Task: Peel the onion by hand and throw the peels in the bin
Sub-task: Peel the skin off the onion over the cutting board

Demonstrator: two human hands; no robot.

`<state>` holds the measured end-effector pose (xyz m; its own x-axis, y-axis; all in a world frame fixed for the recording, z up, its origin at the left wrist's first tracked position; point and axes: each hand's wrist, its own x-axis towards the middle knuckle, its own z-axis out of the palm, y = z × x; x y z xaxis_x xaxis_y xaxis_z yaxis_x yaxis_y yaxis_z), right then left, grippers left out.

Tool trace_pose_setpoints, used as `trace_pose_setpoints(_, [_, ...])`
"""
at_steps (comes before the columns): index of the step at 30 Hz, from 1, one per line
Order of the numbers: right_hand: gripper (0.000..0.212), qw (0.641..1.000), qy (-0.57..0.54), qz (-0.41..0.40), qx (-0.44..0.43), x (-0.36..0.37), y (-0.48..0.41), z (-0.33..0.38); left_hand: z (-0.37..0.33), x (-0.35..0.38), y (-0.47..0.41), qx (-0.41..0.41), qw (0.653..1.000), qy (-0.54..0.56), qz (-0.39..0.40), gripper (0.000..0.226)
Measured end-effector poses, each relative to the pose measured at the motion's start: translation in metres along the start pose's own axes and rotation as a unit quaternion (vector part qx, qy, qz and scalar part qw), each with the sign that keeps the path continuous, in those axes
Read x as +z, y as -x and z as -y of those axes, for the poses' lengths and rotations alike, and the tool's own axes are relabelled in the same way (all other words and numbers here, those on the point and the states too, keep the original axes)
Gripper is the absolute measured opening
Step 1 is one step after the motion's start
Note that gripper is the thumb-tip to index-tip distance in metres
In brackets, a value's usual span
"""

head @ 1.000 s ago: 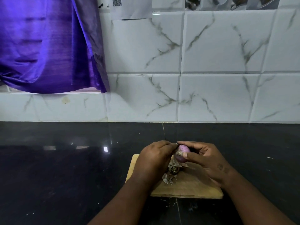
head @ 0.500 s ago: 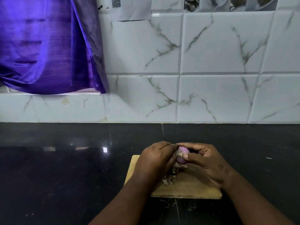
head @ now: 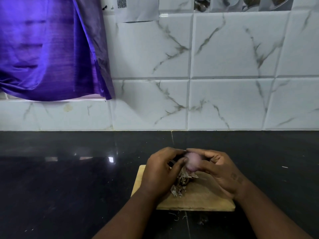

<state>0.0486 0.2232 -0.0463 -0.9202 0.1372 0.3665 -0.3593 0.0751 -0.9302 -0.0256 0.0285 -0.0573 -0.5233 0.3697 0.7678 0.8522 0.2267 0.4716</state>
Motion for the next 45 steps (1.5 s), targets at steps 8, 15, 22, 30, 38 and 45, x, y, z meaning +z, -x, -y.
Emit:
trace_pose_setpoints(8, [0.045, 0.999, 0.037, 0.01, -0.023, -0.002, 0.0, -0.001, 0.0, 0.002, 0.001, -0.062, 0.995, 0.077, -0.004, 0.012])
trace_pose_setpoints(15, [0.042, 0.996, 0.079, 0.019, -0.047, 0.001, 0.0, -0.002, -0.002, 0.002, 0.002, -0.029, 0.999, 0.008, -0.016, 0.011])
trace_pose_setpoints(22, [0.043, 0.996, 0.066, 0.006, -0.057, 0.001, 0.0, -0.004, -0.01, 0.004, 0.001, 0.032, 0.996, -0.075, -0.034, 0.02])
trace_pose_setpoints(30, [0.042, 0.999, 0.01, -0.003, -0.049, -0.001, 0.002, 0.001, 0.0, -0.001, -0.003, 0.012, 0.996, -0.05, -0.073, 0.019])
trace_pose_setpoints(38, [0.042, 0.999, -0.024, 0.005, -0.028, 0.003, 0.001, -0.001, 0.003, 0.0, -0.001, -0.03, 0.999, -0.018, -0.041, 0.022])
trace_pose_setpoints(45, [0.042, 1.0, -0.028, 0.004, -0.012, 0.002, 0.002, -0.001, -0.003, -0.002, 0.001, 0.002, 1.0, -0.012, -0.022, 0.017])
